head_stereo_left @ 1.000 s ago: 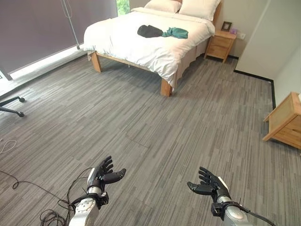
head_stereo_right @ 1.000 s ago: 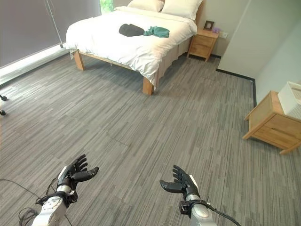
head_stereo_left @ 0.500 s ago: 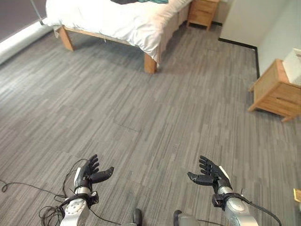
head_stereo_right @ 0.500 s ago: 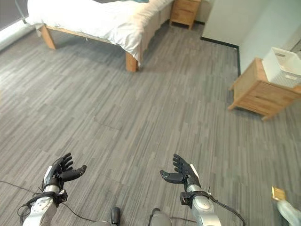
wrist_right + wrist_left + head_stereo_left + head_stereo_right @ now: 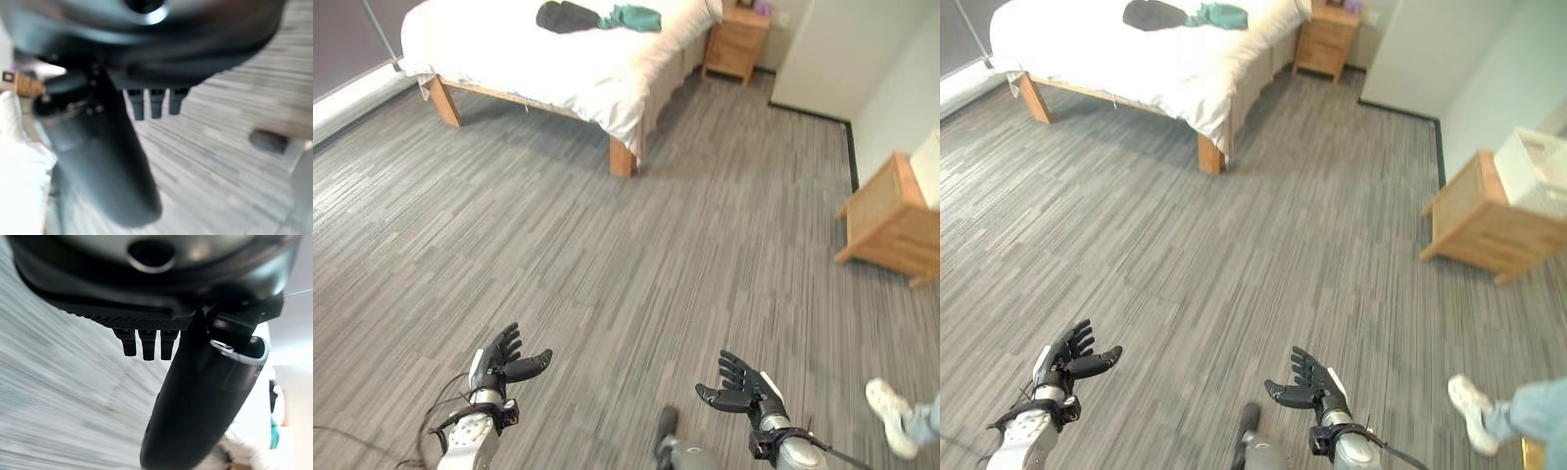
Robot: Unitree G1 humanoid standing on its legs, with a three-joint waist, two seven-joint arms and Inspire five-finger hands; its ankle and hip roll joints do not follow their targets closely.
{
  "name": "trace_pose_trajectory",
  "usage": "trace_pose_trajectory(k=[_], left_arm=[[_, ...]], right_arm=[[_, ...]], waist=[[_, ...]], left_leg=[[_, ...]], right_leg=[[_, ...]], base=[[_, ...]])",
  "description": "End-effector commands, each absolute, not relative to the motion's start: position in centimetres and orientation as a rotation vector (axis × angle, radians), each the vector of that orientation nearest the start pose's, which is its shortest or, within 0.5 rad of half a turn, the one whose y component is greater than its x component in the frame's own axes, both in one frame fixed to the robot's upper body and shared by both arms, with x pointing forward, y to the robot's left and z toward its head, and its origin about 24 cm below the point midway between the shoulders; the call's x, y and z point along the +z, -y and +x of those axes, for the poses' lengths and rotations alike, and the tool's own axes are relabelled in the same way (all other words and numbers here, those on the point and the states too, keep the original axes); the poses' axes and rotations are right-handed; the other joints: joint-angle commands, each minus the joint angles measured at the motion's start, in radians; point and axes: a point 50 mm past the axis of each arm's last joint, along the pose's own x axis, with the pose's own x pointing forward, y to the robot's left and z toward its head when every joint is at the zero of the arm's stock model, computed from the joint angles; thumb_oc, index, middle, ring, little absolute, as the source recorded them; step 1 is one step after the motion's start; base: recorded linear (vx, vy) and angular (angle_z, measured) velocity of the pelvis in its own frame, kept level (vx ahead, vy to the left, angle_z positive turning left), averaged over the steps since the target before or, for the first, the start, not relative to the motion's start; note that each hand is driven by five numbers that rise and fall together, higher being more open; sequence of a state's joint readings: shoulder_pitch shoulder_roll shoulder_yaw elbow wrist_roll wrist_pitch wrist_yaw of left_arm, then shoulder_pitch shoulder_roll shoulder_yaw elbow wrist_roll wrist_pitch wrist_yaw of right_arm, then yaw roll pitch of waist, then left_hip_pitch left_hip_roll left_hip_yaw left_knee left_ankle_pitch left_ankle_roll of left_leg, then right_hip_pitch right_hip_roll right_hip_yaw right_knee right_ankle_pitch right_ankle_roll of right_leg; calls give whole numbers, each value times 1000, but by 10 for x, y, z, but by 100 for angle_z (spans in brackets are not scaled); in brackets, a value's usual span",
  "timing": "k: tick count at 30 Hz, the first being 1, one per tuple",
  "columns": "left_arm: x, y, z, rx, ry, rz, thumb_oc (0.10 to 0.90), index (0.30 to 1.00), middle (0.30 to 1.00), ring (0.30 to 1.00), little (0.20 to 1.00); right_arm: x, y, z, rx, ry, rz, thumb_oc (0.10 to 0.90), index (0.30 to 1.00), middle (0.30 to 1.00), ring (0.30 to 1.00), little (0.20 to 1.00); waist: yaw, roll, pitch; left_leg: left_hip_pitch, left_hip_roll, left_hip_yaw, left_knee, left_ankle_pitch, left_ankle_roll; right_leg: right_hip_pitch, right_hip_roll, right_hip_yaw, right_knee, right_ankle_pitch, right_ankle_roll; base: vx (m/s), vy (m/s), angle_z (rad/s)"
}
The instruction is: Pick up bed clothes into laundry basket.
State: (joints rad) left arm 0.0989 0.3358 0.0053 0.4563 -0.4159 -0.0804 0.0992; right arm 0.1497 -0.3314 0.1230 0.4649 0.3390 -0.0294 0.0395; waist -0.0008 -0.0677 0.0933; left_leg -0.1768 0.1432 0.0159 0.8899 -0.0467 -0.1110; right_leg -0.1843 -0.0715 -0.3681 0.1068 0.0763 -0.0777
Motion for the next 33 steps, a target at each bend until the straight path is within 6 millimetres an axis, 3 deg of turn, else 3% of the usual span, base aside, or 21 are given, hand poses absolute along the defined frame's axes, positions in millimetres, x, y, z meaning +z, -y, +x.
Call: trace_pose_trajectory(k=[1, 3, 5, 6, 9, 11, 12, 13, 14, 15, 16, 17, 18, 19, 20, 23, 26, 27, 28, 29, 33], left_arm=[[8, -258, 244, 227, -142, -1, 800, 900, 900, 900, 900], [9, -257, 244, 226, -135, -11, 800, 900, 900, 900, 900], [6, -258, 238, 226, -138, -19, 800, 900, 900, 900, 900], [6, -258, 238, 226, -139, -19, 800, 900, 900, 900, 900], [5, -257, 233, 225, -134, -11, 800, 900, 900, 900, 900], [6, -267, 226, 257, -136, 15, 800, 900, 900, 900, 900], [7, -273, 223, 276, -137, 17, 800, 900, 900, 900, 900], [8, -274, 222, 270, -139, 40, 800, 900, 900, 900, 900], [9, -275, 222, 269, -137, 58, 800, 900, 900, 900, 900], [9, -276, 222, 269, -137, 59, 800, 900, 900, 900, 900], [13, -276, 224, 268, -122, 62, 800, 900, 900, 900, 900], [14, -276, 225, 275, -115, 50, 800, 900, 900, 900, 900], [14, -276, 225, 274, -115, 50, 800, 900, 900, 900, 900], [19, -274, 227, 262, -92, 45, 800, 900, 900, 900, 900], [22, -273, 229, 242, -82, 51, 800, 900, 900, 900, 900], [28, -258, 235, 150, -47, 16, 800, 900, 900, 900, 900], [26, -248, 239, 116, -49, 12, 800, 900, 900, 900, 900], [26, -248, 239, 116, -49, 12, 800, 900, 900, 900, 900], [24, -244, 244, 110, -50, -4, 800, 900, 900, 900, 900], [26, -242, 246, 102, -42, 2, 800, 900, 900, 900, 900], [25, -244, 245, 112, -45, 28, 800, 900, 900, 900, 900]], right_arm=[[1, 231, 247, -3, -186, -60, 800, 900, 900, 900, 900], [5, 229, 251, 0, -166, -41, 800, 900, 900, 900, 900], [8, 222, 254, 45, -148, -55, 800, 900, 900, 900, 900], [8, 222, 254, 45, -149, -54, 800, 900, 900, 900, 900], [12, 212, 260, 96, -127, -89, 800, 900, 900, 900, 900], [13, 201, 267, 137, -128, -86, 800, 900, 900, 900, 900], [13, 196, 267, 153, -131, -77, 800, 900, 900, 900, 900], [11, 188, 265, 182, -128, -58, 800, 900, 900, 900, 900], [9, 183, 263, 193, -136, -49, 800, 900, 900, 900, 900], [9, 183, 263, 193, -136, -49, 800, 900, 900, 900, 900], [5, 179, 261, 190, -143, -22, 800, 900, 900, 900, 900], [4, 176, 261, 193, -147, -7, 800, 900, 900, 900, 900], [4, 176, 261, 193, -147, -7, 800, 900, 900, 900, 900], [4, 170, 260, 219, -146, 5, 800, 900, 900, 900, 900], [6, 173, 259, 221, -140, -24, 800, 900, 900, 900, 900], [2, 186, 252, 181, -156, -23, 800, 900, 900, 900, 900], [-6, 198, 240, 136, -195, -27, 800, 900, 900, 900, 900], [-6, 198, 240, 136, -195, -27, 800, 900, 900, 900, 900], [-9, 206, 231, 109, -210, -15, 800, 900, 900, 900, 900], [-10, 210, 228, 95, -212, -11, 800, 900, 900, 900, 900], [-4, 214, 231, 98, -191, -26, 800, 900, 900, 900, 900]], waist=[[67, -49, 82], [93, -47, 82], [150, -26, 59], [153, -29, 62], [219, 2, 21], [254, -12, -19], [258, -17, -38], [264, -44, -40], [273, -60, -41], [277, -58, -45], [264, -51, -29], [251, -21, -17], [251, -20, -18], [207, 12, 3], [184, 18, 12], [116, 28, 24], [73, 8, 21], [72, 8, 21], [46, -13, 10], [37, -12, 11], [27, -13, -2]], left_leg=[[-106, -6, 12, -26, 230, 47], [-178, -18, 24, -109, 212, 52], [-201, -24, 100, -471, 249, 51], [-192, -27, 105, -480, 252, 52], [-188, -90, 156, -948, 315, 44], [-212, -101, 196, -941, 368, 40], [-189, -91, 213, -929, 357, 68], [-180, -116, 213, -908, 361, 88], [-181, -126, 217, -854, 322, 117], [-186, -120, 219, -849, 320, 117], [-103, -133, 220, -833, 256, 149], [-51, -115, 210, -837, 230, 159], [-52, -114, 211, -837, 230, 159], [61, -111, 190, -862, 180, 183], [114, -120, 172, -881, 165, 185], [229, -136, 114, -898, 117, 171], [307, -148, 38, -903, 51, 133], [308, -147, 37, -903, 51, 133], [351, -143, -16, -914, 18, 107], [377, -124, -41, -920, 2, 95], [463, -65, -82, -897, -26, 55]], right_leg=[[149, 31, 117, -120, 6, 88], [189, 41, 133, -135, -5, 92], [299, 59, 172, -165, -66, 117], [302, 55, 175, -165, -67, 118], [434, 98, 233, -173, -150, 145], [521, 76, 283, -128, -149, 159], [530, 70, 302, -105, -152, 168], [519, 36, 313, -10, -68, 203], [481, 12, 310, 125, 24, 253], [476, 15, 315, 125, 26, 253], [368, -9, 301, 397, 299, 325], [300, -23, 273, 516, 312, 320], [299, -22, 273, 516, 312, 320], [173, -53, 219, 623, 253, 298], [103, -72, 195, 623, 214, 287], [15, -133, 128, 437, 124, 255], [12, -152, 178, 97, 131, 261], [14, -152, 177, 95, 132, 261], [-12, -156, 269, -60, 156, 291], [-18, -164, 291, -120, 181, 310], [-19, -175, 231, -105, 232, 336]], base=[[610, -163, -85], [563, 43, -53], [894, 176, -84], [753, 188, -52], [925, 221, -81], [1110, 279, -84], [812, 238, -88], [683, 262, -88], [431, 178, -85], [645, 298, -69], [668, 347, -59], [671, 346, -31], [650, 377, 20], [707, 327, 35], [954, 386, 41], [700, 69, 46], [646, -144, 71], [755, -202, 92], [726, -187, 89], [742, -186, 115], [582, -213, 69]])
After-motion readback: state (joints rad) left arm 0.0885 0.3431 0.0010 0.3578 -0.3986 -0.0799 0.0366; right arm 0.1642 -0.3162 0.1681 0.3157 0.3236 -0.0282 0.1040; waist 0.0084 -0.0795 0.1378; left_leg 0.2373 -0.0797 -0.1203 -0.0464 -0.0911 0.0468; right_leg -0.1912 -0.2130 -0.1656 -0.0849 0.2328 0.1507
